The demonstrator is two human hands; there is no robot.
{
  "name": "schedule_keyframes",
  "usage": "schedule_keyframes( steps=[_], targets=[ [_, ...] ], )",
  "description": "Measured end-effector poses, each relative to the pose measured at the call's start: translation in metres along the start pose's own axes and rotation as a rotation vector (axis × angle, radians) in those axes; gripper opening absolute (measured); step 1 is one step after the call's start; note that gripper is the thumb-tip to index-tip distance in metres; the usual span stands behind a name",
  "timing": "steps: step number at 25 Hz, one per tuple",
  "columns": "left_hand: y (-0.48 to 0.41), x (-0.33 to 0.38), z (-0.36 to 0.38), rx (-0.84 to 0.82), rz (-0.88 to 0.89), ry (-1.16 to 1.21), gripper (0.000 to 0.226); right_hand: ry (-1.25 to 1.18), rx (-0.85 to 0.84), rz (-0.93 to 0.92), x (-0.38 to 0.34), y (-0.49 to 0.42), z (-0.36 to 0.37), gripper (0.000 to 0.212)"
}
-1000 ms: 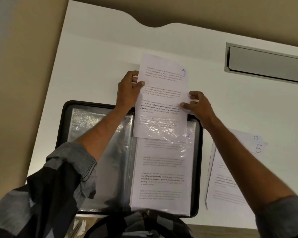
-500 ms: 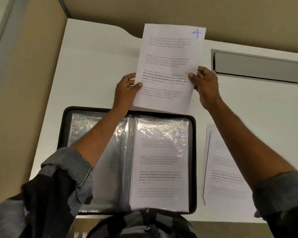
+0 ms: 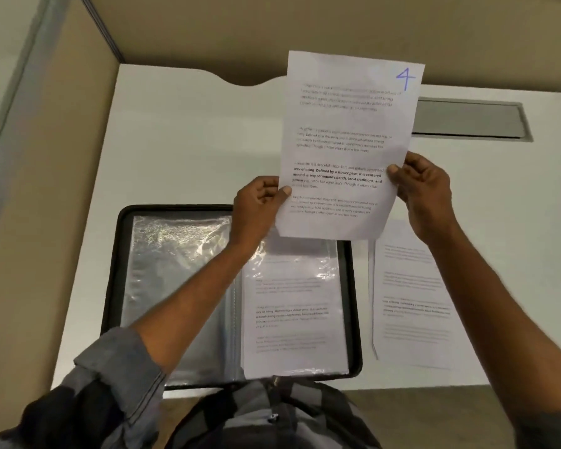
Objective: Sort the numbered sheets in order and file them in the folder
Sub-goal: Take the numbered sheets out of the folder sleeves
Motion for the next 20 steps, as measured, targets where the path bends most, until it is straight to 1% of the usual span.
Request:
schedule_keyframes(
  steps=[3, 7, 9, 11, 15, 20],
  targets=[
    [0.057, -0.023, 0.043, -0.130, -0.046, -0.083, 0.018, 0.023, 0.121, 0.050, 0.017, 0.053, -0.060, 0.035],
    [0.119, -0.046, 0.110, -0.288, -0.086, -0.139, 0.015, 0.030, 0.329, 0.138, 0.043, 0.117, -0.136, 0.037],
    [0.138, -0.054, 0.140, -0.333, -0.111, -0.151, 0.013, 0.067, 0.385, 0.173, 0.055, 0.140, -0.166, 0.036],
    [0.152, -0.064, 0.167, -0.373, -0.138, -0.190, 0.017, 0.105, 0.432, 0.221, 0.072, 0.156, -0.198, 0.036],
    [0.168, -0.073, 0.209, -0.422, -0.132, -0.300, 0.030, 0.193, 0.469, 0.274, 0.100, 0.165, -0.241, 0.040],
    [0.166, -0.075, 0.226, -0.470, -0.099, -0.367, 0.044, 0.366, 0.399, 0.232, 0.106, 0.157, -0.255, 0.045]
  ],
)
Point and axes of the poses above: each hand's wrist, its own y-axis away from the middle knuckle, its own z-axis out of the palm, x = y × z, the point moved 5 cm from there along -y, towards the middle knuckle, and after that the axes turned 15 degrees about -y, right-handed, at the moved point
